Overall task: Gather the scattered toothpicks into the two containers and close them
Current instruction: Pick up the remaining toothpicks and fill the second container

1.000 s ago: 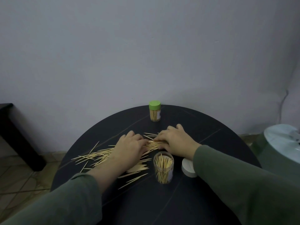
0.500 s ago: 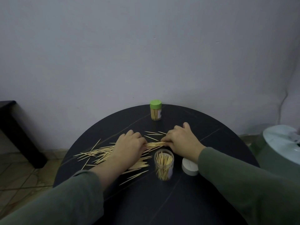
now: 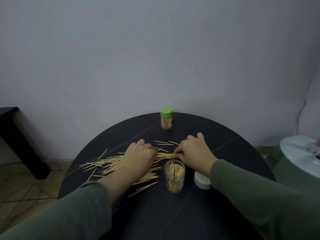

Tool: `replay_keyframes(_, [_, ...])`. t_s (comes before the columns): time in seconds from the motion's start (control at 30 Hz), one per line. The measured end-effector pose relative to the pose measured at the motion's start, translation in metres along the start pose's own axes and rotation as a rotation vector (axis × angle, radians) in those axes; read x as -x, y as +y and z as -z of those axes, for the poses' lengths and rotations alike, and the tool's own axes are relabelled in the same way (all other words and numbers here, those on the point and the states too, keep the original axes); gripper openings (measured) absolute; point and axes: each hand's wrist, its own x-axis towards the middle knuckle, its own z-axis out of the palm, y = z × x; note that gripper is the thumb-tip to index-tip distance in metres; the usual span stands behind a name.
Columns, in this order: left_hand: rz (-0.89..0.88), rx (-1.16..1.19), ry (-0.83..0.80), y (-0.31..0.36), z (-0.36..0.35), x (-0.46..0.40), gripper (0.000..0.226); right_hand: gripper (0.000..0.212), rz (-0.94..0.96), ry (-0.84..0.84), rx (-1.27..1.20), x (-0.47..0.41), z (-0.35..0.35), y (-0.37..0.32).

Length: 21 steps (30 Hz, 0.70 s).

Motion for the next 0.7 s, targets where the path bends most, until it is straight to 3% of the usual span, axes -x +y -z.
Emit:
replay_keyframes(0.43, [0.079,0.111,0.101,-0.003,0.009,0.004,0.027,0.017,-0.124,0.051,-0.252,0.003,0.009,0.007])
replay_keyframes(0.7, [0.218,0.329,0.128,0.002,0.016,0.007,0.022,0.005,-0.212,0.01,-0.757,0.009,0.018,0.005])
